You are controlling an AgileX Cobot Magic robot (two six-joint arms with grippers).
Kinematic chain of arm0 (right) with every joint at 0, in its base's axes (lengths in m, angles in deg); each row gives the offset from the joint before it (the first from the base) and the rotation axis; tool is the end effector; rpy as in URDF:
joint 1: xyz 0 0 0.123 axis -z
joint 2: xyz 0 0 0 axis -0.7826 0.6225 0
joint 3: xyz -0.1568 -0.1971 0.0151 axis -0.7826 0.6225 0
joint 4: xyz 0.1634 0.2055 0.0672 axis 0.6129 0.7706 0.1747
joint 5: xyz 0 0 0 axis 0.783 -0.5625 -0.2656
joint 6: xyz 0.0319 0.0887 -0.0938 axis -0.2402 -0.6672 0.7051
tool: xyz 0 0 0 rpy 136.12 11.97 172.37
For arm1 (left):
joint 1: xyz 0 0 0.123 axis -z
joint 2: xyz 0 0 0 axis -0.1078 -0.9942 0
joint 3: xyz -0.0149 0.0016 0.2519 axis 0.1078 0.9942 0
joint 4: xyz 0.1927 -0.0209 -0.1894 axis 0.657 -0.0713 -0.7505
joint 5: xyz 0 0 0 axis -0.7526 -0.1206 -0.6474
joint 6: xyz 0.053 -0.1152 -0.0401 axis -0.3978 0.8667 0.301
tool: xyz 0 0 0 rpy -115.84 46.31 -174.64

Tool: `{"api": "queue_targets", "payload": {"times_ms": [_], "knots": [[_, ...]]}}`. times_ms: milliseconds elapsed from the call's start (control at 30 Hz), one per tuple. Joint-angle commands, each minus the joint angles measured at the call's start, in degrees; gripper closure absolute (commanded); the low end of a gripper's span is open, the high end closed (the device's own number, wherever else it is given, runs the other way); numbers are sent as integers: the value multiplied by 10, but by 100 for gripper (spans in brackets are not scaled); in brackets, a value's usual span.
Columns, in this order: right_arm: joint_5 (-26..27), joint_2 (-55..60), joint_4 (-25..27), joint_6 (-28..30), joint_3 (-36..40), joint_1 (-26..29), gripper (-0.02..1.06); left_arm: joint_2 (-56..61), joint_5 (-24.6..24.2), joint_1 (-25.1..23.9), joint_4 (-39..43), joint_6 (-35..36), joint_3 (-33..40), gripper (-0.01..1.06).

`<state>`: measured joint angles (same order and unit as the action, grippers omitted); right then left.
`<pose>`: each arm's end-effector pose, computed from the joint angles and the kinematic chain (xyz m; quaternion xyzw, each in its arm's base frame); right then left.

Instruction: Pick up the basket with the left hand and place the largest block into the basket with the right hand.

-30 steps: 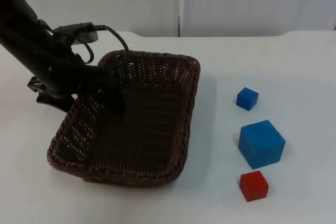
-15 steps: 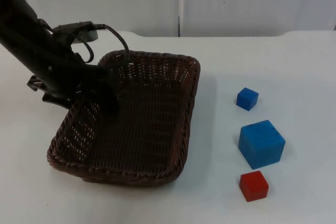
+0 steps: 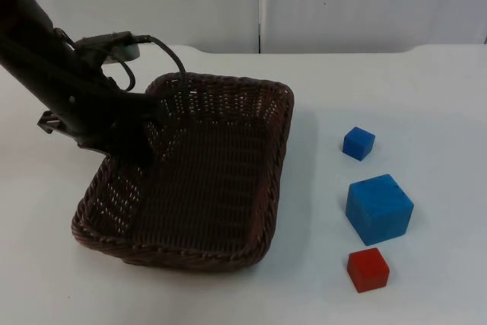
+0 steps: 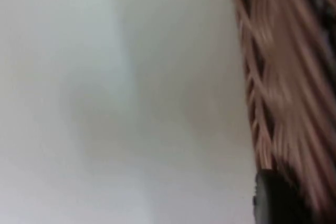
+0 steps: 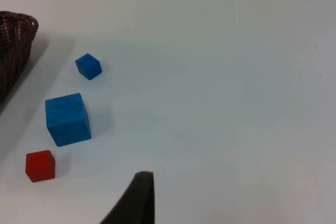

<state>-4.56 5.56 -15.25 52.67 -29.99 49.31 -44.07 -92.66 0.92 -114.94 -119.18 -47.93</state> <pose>0.0799 0.0039 0.2707 -0.0290 0.8545 0.0058 0.5187 0.3938 -0.0960 0.0181 0.1241 0.9681 -0.1786 0.1247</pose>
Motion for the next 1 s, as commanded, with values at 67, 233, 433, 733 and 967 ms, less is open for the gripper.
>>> {"api": "queue_targets", "payload": {"times_ms": [67,233,433,733,967], "knots": [[2,-2,2,1,1,3,-1,2,-5,1,-8,5,-3,99],[2,-2,2,1,1,3,-1,20,-11,1,-9,24,-3,105],[2,-2,2,1,1,3,-1,65,-30,1,-8,47,-3,105],[2,-2,2,1,1,3,-1,124,-73,1,-2,77,-3,105],[2,-2,2,1,1,3,-1,161,-101,1,-2,102,-1,105]]}}
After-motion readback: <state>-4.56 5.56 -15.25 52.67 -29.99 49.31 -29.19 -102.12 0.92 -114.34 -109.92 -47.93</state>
